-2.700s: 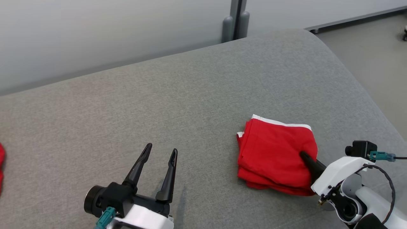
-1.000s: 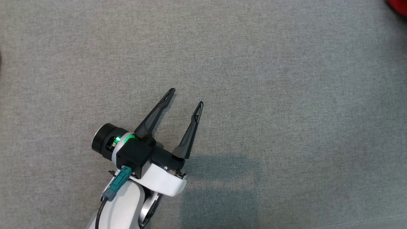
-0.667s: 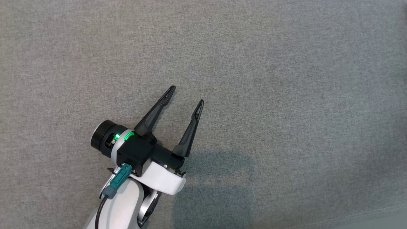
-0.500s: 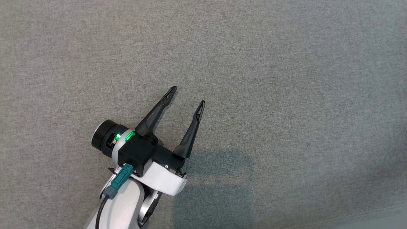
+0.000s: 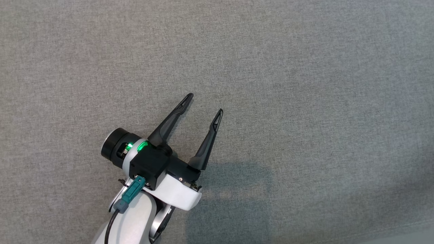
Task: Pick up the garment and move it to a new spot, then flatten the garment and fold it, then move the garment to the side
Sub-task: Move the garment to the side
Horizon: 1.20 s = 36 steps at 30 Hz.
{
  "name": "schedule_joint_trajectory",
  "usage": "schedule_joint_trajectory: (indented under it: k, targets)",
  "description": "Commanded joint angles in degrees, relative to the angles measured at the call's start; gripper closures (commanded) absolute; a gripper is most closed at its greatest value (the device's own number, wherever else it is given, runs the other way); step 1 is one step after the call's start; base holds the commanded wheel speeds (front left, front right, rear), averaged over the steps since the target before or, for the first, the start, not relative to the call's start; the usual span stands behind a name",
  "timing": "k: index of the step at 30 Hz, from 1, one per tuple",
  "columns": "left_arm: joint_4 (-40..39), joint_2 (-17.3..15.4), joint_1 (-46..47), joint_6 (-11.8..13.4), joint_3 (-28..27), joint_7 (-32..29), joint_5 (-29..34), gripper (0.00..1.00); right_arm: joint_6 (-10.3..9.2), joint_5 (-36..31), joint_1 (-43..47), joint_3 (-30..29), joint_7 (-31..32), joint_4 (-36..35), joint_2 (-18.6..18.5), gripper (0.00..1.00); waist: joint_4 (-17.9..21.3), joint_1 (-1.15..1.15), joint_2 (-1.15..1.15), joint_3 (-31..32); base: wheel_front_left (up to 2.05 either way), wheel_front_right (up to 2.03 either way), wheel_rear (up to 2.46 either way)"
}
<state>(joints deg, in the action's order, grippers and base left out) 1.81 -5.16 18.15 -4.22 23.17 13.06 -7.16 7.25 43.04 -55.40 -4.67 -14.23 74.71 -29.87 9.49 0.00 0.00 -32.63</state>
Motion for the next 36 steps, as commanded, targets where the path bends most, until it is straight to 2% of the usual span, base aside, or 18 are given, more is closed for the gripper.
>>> schedule_joint_trajectory:
  k: [1,13,15,19,23,28,32,36]
  targets:
    - [-1.27,-0.57,1.28,0.15,-1.31,-0.07,-0.44,0.0,0.24,-2.88,2.82,-1.42,-0.4,-0.76,-1.52,0.0,0.15,0.0,0.0,0.38,0.0,0.0,0.0]
    - [0.61,-0.08,0.27,1.42,-1.73,0.98,-2.06,0.0,0.24,-27.26,2.49,-16.75,2.36,-0.76,0.57,0.0,1.5,0.0,0.0,6.02,0.0,0.0,0.0]
    - [0.75,-0.01,0.09,1.54,-1.81,1.09,-2.28,0.0,0.24,-29.1,2.14,-17.71,1.8,-0.76,0.8,0.0,1.61,0.0,0.0,6.66,0.0,0.0,0.0]
    - [1.31,0.31,-0.89,2.36,-2.46,1.5,-3.16,0.0,0.24,-34.91,0.16,-20.35,-0.21,-0.98,3.73,0.0,1.92,0.0,0.0,9.61,0.0,0.0,0.0]
    - [1.69,0.77,-2.21,3.48,-3.34,1.77,-4.32,0.0,0.24,-39.62,0.71,-21.46,-0.69,-3.68,7.37,0.0,1.35,0.0,0.0,13.07,0.0,0.0,0.0]
    - [2.25,1.27,-4.45,5.33,-4.98,1.89,-6.1,0.0,0.24,-43.23,4.62,-21.16,-0.74,-12.64,13.27,0.0,-0.66,0.0,0.0,17.66,0.0,0.0,0.0]
    - [2.63,1.51,-6.8,6.53,-6.71,1.92,-7.78,0.0,0.24,-43.22,9.04,-18.01,-0.75,-19.78,17.4,0.0,-2.66,0.0,0.0,21.35,0.0,0.0,0.0]
    - [3.01,1.58,-9.14,7.43,-8.58,1.93,-8.72,0.0,0.24,-41.2,14.09,-12.95,-0.76,-25.72,19.92,0.0,-4.79,0.0,0.0,24.88,0.0,0.0,0.0]
